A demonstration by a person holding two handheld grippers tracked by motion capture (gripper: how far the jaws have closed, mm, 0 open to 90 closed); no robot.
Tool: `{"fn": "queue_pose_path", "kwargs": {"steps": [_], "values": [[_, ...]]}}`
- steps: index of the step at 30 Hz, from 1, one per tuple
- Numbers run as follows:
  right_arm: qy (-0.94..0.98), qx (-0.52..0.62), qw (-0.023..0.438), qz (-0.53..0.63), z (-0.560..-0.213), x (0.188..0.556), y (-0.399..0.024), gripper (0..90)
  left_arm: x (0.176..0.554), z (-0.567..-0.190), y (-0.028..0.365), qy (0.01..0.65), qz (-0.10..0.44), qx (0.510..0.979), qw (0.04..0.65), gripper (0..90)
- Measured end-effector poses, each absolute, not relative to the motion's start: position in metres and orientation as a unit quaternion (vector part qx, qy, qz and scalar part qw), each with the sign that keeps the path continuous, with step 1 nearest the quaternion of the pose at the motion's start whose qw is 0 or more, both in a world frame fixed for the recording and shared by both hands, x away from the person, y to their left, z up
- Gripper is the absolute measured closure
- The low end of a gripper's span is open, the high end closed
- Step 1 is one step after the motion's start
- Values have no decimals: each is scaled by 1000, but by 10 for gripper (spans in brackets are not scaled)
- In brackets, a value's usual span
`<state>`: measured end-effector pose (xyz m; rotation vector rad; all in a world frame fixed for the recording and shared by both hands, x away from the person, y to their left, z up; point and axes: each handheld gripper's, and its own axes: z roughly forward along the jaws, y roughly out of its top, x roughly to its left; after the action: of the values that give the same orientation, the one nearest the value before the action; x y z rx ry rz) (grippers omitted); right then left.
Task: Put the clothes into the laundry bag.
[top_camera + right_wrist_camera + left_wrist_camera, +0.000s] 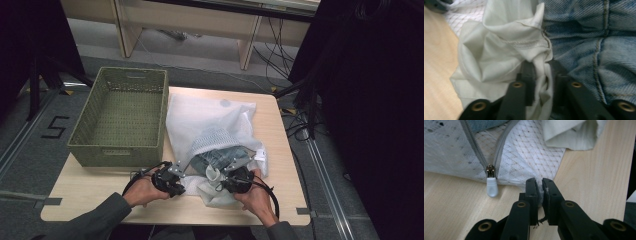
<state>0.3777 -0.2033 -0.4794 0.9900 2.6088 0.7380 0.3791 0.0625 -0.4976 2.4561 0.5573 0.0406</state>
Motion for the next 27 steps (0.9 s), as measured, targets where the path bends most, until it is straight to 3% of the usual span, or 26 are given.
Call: {"fn": "queue_pose_path", "kwargs": {"steps": [11, 18, 27], "values": [[864, 367, 161, 304, -454, 417, -189, 835, 379, -497, 63, 203, 13, 931, 302, 844], [855, 394, 163, 296, -467, 454, -179, 835, 377, -496, 64, 201, 13, 933, 298, 845], [854, 389, 135, 318, -463, 441, -186, 827, 386, -493, 82, 220, 45, 937, 267, 843]]}}
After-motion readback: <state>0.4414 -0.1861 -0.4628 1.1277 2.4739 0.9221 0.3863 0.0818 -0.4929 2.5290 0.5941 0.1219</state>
